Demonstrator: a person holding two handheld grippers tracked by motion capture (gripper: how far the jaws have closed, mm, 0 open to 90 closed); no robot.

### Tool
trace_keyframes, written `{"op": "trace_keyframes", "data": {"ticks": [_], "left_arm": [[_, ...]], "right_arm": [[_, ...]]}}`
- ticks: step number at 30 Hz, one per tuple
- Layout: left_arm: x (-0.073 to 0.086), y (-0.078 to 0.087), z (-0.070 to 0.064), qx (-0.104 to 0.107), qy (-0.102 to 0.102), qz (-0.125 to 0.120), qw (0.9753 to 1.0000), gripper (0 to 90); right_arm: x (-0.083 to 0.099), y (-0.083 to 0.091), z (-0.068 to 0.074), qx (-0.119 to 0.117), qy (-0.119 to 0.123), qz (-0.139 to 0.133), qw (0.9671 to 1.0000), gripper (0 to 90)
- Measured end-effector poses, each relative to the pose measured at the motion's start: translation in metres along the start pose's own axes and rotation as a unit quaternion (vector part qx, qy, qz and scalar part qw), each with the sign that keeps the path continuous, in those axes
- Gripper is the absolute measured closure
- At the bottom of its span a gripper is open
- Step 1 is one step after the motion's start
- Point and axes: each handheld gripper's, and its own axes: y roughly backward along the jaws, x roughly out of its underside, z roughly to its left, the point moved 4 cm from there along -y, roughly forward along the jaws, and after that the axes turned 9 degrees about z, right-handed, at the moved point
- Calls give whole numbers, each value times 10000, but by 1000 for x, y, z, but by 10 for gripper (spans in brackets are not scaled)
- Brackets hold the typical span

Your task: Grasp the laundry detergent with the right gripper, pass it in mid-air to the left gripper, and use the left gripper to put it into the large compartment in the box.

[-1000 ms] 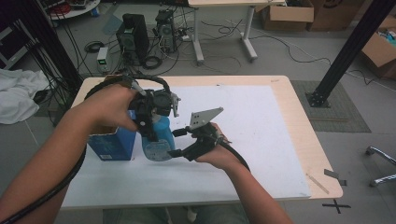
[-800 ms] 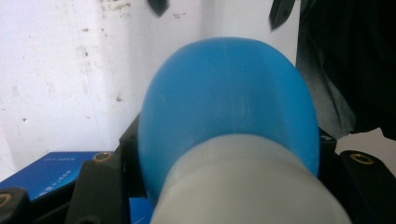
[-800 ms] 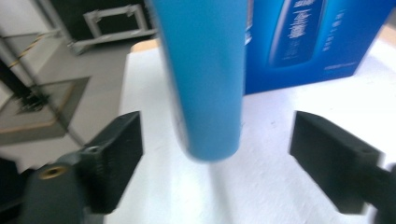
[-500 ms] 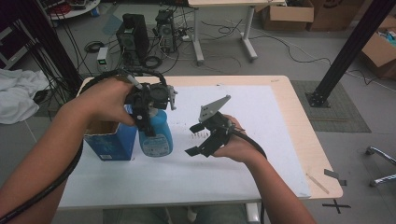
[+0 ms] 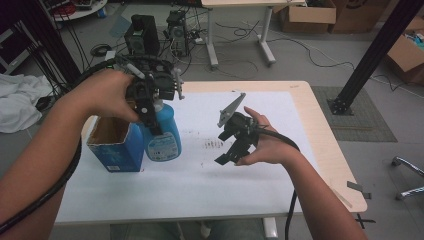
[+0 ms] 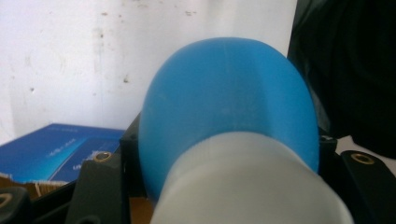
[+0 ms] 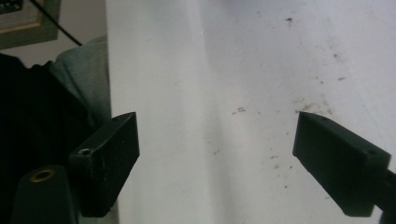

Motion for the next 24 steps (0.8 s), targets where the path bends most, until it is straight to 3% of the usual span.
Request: {"op": "trace_keyframes", "data": {"ticks": [2,3,5,7,10,11,12,15,16,20,21,23,24], "left_arm": [[1,2,1,5,63,-3,10000,384],[2,10,6,53,333,-72,9994,384],[3,15,7,81,492,-100,9987,384],[4,18,8,109,610,-136,9980,384],[7,27,12,136,998,-160,9948,384],[10,33,14,154,1279,-189,9915,384],[10,33,14,154,1279,-189,9915,384],[15,43,20,172,1632,-221,9862,384],[18,48,24,201,1797,-247,9832,384],[31,60,37,340,2514,-278,9669,384],[36,64,40,433,2808,-271,9584,384],[43,69,44,529,3223,-257,9448,384],[46,71,46,549,3445,-282,9367,384]], "right_arm": [[1,2,0,-14,11,67,10000,142],[4,3,-2,-49,13,438,9990,152],[6,4,-2,-53,-51,710,9975,152],[6,4,-3,-84,1,751,9971,152],[8,8,-6,-115,-13,929,9956,152],[8,10,-7,-109,-30,959,9953,152],[8,10,-7,-109,-30,959,9953,152],[9,13,-10,-89,-36,1077,9941,152],[10,14,-10,-73,-44,1115,9937,152],[14,16,-14,-50,-82,1368,9906,152],[14,16,-15,-54,-95,1402,9901,152],[15,18,-16,-30,-118,1464,9892,152],[14,19,-16,-33,-117,1470,9891,153]]}}
